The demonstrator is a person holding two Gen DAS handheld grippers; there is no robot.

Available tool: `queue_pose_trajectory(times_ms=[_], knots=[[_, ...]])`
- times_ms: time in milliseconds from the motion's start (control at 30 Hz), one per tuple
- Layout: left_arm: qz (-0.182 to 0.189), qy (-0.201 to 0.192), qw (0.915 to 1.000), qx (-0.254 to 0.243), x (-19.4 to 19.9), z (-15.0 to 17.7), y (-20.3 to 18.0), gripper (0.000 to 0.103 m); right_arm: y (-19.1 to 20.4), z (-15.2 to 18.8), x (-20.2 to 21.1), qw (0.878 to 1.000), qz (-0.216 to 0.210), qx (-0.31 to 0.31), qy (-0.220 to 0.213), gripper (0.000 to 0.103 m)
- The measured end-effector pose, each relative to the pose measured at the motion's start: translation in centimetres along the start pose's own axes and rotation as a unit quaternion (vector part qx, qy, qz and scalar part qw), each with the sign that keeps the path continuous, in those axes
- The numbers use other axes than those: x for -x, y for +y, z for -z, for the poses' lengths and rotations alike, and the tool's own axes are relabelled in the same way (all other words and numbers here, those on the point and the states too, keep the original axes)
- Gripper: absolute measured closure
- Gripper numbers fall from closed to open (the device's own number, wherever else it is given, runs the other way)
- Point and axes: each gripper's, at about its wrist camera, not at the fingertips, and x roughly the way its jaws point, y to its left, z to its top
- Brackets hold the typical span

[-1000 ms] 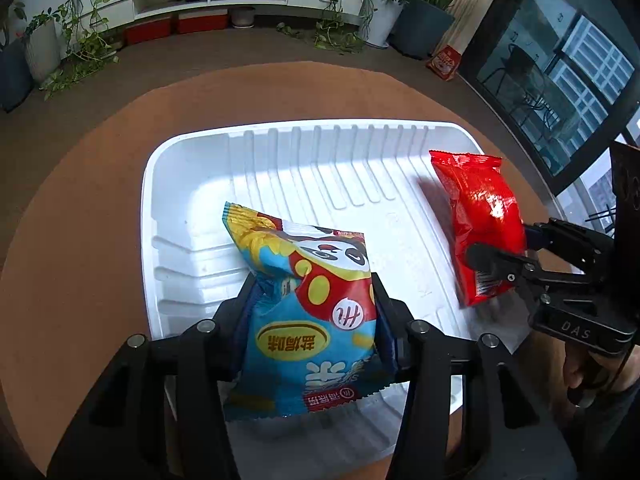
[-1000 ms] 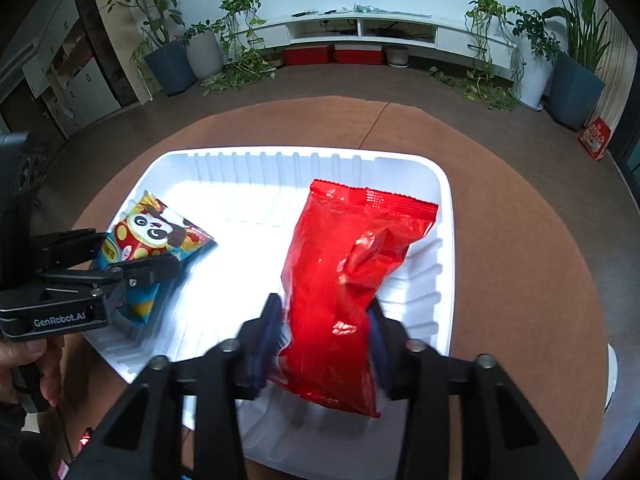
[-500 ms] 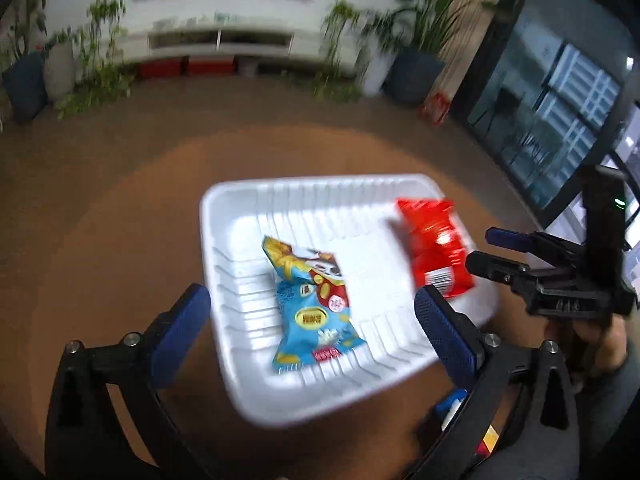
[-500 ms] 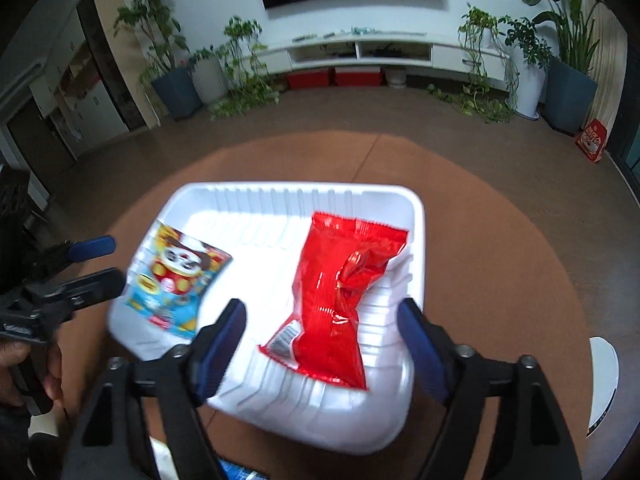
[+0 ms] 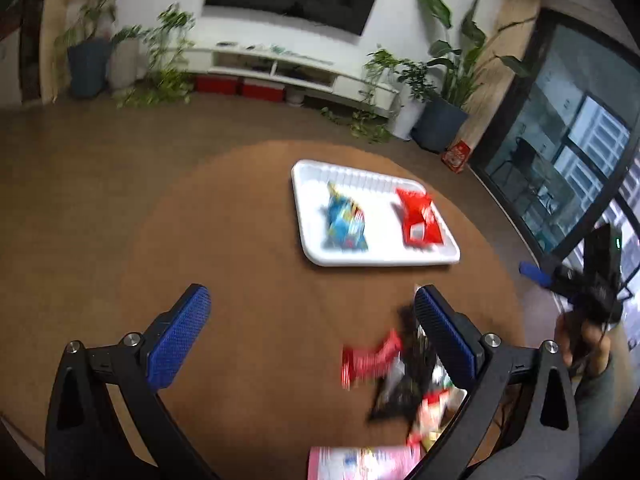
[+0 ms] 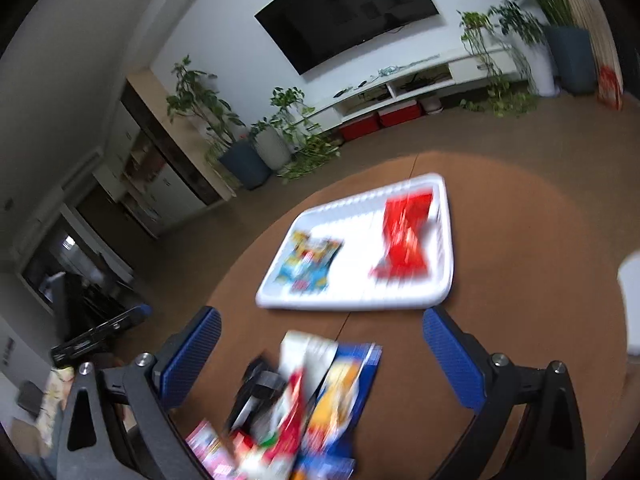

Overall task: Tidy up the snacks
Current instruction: 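Move both tools back to the pile and grasp the black bag with left tool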

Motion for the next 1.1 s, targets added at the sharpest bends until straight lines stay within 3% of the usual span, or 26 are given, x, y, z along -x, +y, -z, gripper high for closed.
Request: queue_pose_trajectory(times_ms=[100, 267, 367, 533, 567, 633, 700, 967, 1100], knots=[[0.017, 0.023, 0.9996, -0.004, 1.4, 3.3, -0.3, 0.0, 0.0, 3.8, 1.4, 0.999, 0.005, -0.025, 0.019, 0.02], [0.027, 0.034, 0.9957, -0.081, 0.9, 7.5, -4.3, 0.001, 0.7, 8.4, 1.9, 0.998, 0.032, -0.02, 0.05, 0.027], [0.057, 0.056, 0.9853, -0.151, -0.6, 8.1, -7.8, 0.001, 2.8, 9.5, 1.4, 0.996, 0.054, 0.022, 0.063, 0.033], [0.027, 0.104, 0.9695, -0.22, -5.0, 7.8, -11.7, 0.002, 4.9, 10.4, 0.5, 0.989, 0.1, 0.084, 0.076, 0.043], [0.027, 0.111, 0.9676, -0.225, -5.8, 7.6, -11.9, 0.005, 5.0, 10.4, 0.3, 0.988, 0.101, 0.087, 0.079, 0.046], [0.032, 0.125, 0.965, -0.228, -7.0, 7.2, -11.7, 0.03, 4.6, 10.3, -0.2, 0.988, 0.1, 0.083, 0.087, 0.051], [0.033, 0.152, 0.9613, -0.227, -8.5, 7.2, -11.4, 0.039, 3.9, 10.2, -0.3, 0.988, 0.101, 0.072, 0.091, 0.051], [0.036, 0.183, 0.9529, -0.239, -11.3, 8.1, -11.0, 0.039, 2.9, 10.3, -1.2, 0.989, 0.087, 0.057, 0.104, 0.052], [0.039, 0.197, 0.9497, -0.24, -12.6, 8.5, -10.9, 0.046, 3.2, 10.5, -1.5, 0.988, 0.082, 0.062, 0.111, 0.051]])
